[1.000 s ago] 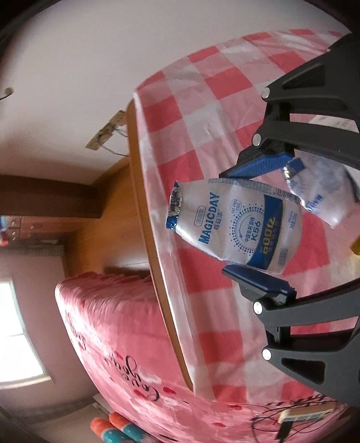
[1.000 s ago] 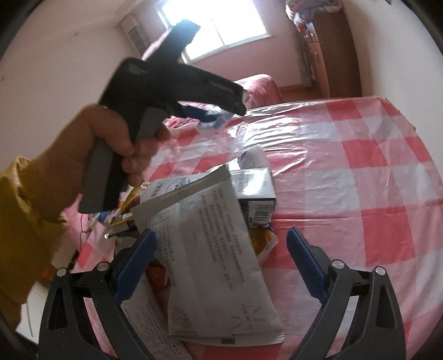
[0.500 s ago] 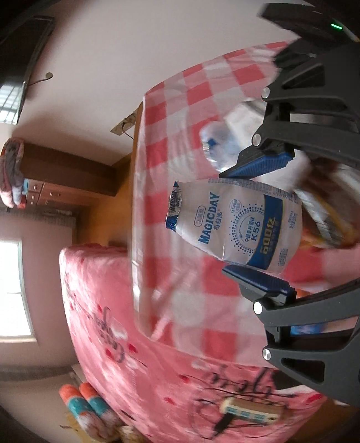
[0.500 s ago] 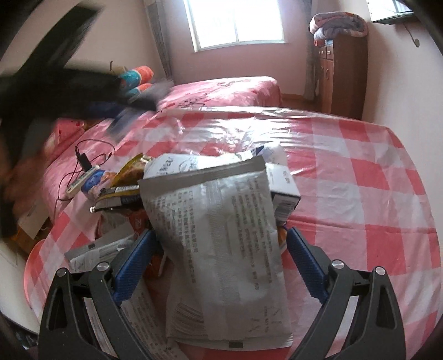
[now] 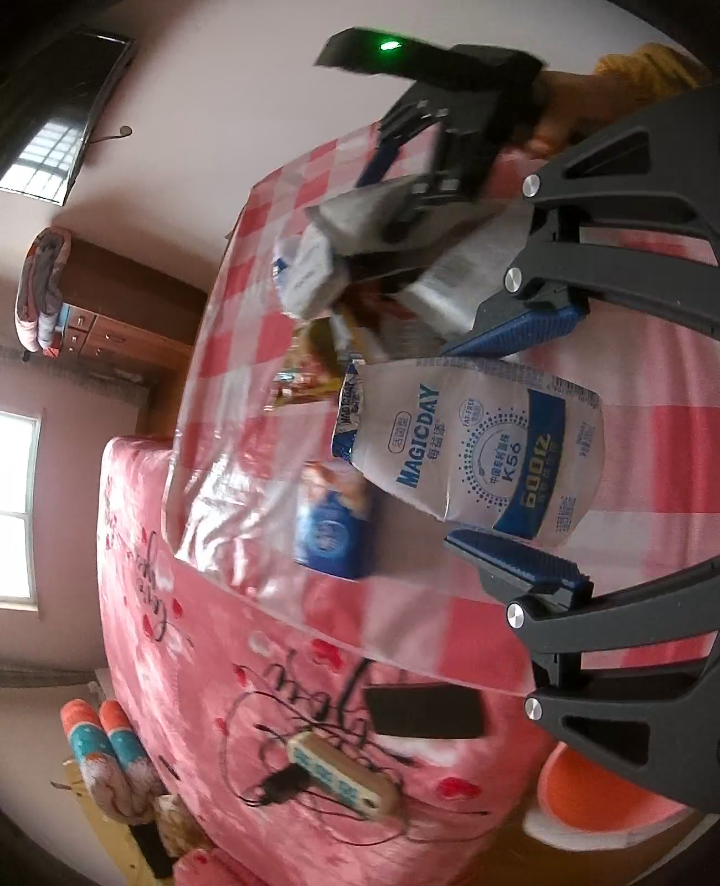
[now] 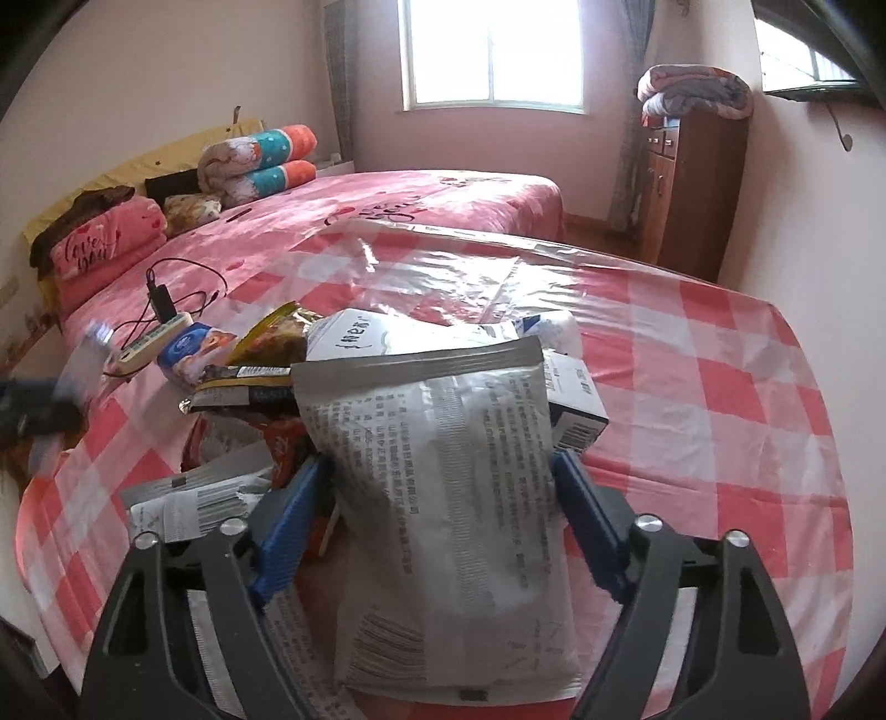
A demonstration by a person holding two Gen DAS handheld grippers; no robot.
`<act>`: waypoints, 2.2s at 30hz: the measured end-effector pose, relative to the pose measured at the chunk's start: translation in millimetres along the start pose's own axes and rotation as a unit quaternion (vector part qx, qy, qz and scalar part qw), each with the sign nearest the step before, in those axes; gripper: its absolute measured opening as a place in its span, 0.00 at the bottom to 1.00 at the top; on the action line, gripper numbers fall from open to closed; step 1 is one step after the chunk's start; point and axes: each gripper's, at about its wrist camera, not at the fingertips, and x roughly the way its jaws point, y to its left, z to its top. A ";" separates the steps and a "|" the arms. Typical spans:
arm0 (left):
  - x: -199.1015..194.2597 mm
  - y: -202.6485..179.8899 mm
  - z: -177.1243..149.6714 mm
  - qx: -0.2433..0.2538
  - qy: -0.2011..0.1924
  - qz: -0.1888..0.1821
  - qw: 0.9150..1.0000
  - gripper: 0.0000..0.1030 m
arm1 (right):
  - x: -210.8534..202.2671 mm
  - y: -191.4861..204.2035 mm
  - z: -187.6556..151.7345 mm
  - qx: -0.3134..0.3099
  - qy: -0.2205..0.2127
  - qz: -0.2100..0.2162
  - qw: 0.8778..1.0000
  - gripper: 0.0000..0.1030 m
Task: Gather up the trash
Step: 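Grasp the grey printed snack bag with the right gripper and lift it, then carry the yogurt bottle with the left gripper while the right carries the grey bag to the bucket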
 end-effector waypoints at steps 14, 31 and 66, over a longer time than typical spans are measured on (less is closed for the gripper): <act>-12.3 33.3 -59.2 -0.038 -0.010 -0.030 0.999 0.60 | -12.1 -14.1 -2.5 0.059 -0.025 0.016 0.998 0.61; -15.0 51.1 -73.9 -0.041 -0.034 -0.068 0.996 0.60 | -53.6 -16.6 10.7 0.137 -0.067 0.053 0.987 0.59; -61.5 225.9 -165.5 -0.189 -0.045 0.059 0.979 0.60 | -31.3 244.4 9.9 -0.012 0.064 0.270 0.961 0.59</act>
